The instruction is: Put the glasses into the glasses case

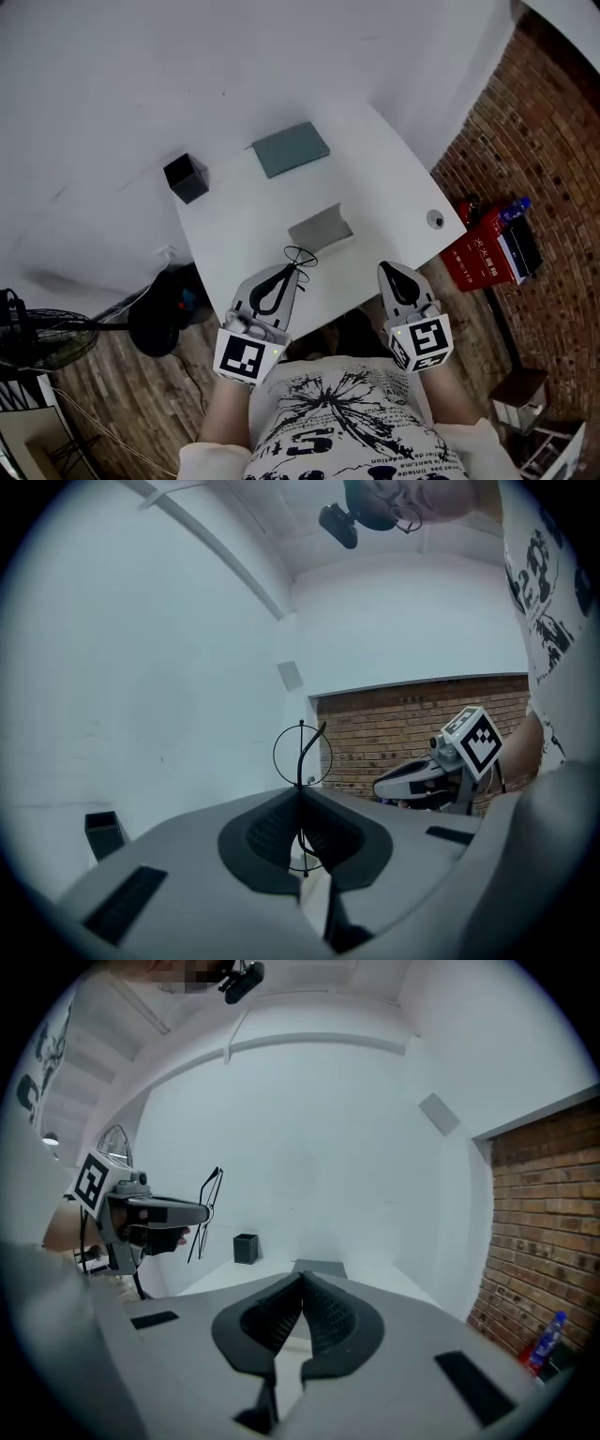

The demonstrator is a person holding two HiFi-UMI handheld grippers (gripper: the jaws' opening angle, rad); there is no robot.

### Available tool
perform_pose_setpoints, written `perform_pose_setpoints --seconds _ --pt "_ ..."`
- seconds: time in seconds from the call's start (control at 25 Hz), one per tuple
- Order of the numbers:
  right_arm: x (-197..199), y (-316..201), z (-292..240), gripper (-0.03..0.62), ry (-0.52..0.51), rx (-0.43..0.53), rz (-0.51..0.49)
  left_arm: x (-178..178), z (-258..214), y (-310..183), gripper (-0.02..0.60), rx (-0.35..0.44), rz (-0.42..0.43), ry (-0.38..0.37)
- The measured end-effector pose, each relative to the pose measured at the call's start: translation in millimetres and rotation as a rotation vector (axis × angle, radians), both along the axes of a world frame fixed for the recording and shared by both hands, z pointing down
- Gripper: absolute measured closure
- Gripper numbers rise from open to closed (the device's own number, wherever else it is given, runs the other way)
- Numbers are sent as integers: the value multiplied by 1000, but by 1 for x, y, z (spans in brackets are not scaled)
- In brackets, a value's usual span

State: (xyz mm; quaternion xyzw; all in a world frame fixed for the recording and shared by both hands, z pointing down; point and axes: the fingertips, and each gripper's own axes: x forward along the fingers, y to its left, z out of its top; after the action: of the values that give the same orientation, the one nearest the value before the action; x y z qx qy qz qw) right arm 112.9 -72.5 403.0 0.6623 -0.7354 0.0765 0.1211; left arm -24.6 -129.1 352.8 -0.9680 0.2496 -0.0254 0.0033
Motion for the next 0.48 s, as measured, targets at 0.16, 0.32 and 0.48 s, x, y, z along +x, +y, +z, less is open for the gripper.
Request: perform_pose_setpoints --seconds 0.16,0.32,0.48 --pt "19 -48 6 579 -27 -21 -92 19 16 -30 566 -32 -57 -72" --pt "33 -87 9 579 -13 -33 -198 36 36 -57 566 -67 -123 -122" --pt "48 -118 19 579 4 -47 -309 49 65 -74 566 -132 -215 -179"
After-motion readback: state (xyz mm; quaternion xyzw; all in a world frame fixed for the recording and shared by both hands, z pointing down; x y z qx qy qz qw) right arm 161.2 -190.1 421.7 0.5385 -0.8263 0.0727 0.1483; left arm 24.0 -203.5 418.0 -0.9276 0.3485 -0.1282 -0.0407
